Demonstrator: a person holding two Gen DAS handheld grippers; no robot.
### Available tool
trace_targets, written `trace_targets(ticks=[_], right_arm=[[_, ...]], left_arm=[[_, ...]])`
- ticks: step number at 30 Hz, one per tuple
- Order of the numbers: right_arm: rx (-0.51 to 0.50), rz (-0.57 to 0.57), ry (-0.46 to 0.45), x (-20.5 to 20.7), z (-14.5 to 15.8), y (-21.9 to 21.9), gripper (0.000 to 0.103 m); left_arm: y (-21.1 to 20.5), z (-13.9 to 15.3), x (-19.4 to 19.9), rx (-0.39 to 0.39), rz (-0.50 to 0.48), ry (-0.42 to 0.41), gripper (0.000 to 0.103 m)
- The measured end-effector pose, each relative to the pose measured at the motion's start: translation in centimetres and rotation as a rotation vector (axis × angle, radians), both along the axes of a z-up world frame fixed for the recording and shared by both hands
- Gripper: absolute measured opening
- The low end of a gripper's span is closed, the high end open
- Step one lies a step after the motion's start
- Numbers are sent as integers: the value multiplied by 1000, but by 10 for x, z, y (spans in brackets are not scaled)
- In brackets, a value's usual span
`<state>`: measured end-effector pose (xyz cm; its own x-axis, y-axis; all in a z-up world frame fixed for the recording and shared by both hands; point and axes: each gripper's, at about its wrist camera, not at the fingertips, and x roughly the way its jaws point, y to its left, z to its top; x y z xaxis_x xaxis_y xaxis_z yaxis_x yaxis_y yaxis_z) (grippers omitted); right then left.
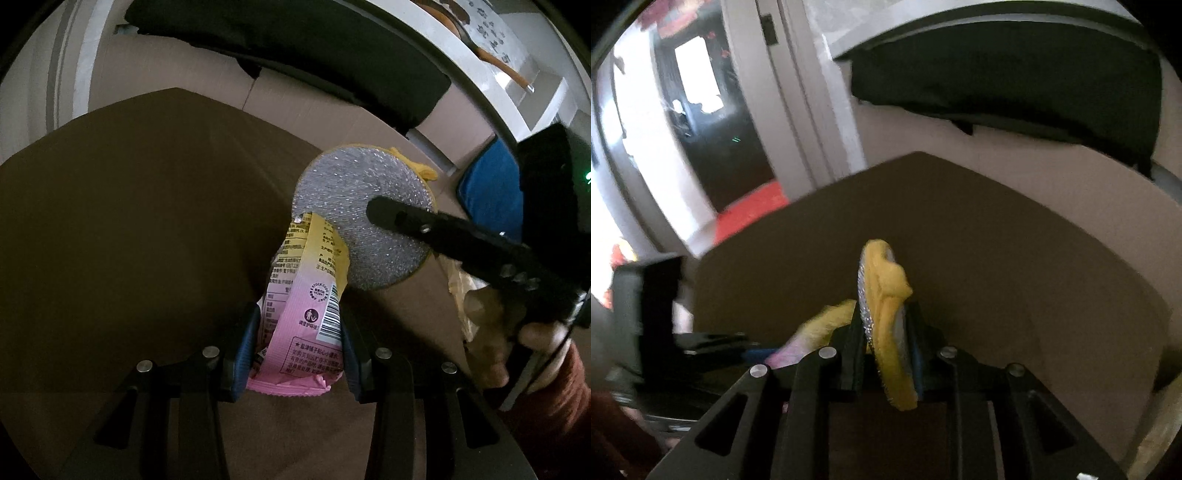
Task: Collect trash
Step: 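Carry the pink-yellow packet and silver disc over the bin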
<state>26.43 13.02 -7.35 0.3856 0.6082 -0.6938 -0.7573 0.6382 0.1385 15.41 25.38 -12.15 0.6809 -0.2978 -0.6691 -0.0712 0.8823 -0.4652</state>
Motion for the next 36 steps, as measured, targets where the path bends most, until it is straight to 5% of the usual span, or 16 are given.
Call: trace_targets(ticks=[9, 23, 36], right_arm=[[60, -81, -67, -2, 33, -34, 13], [193, -235, -321, -51, 131, -139, 13], [218, -495, -453, -73, 162, -274, 13]], left_arm=[[-8, 29, 0, 64, 37, -34, 42], [-97, 153, -7, 314, 26, -361, 42], [-217, 198, 19, 324, -125, -516, 42]])
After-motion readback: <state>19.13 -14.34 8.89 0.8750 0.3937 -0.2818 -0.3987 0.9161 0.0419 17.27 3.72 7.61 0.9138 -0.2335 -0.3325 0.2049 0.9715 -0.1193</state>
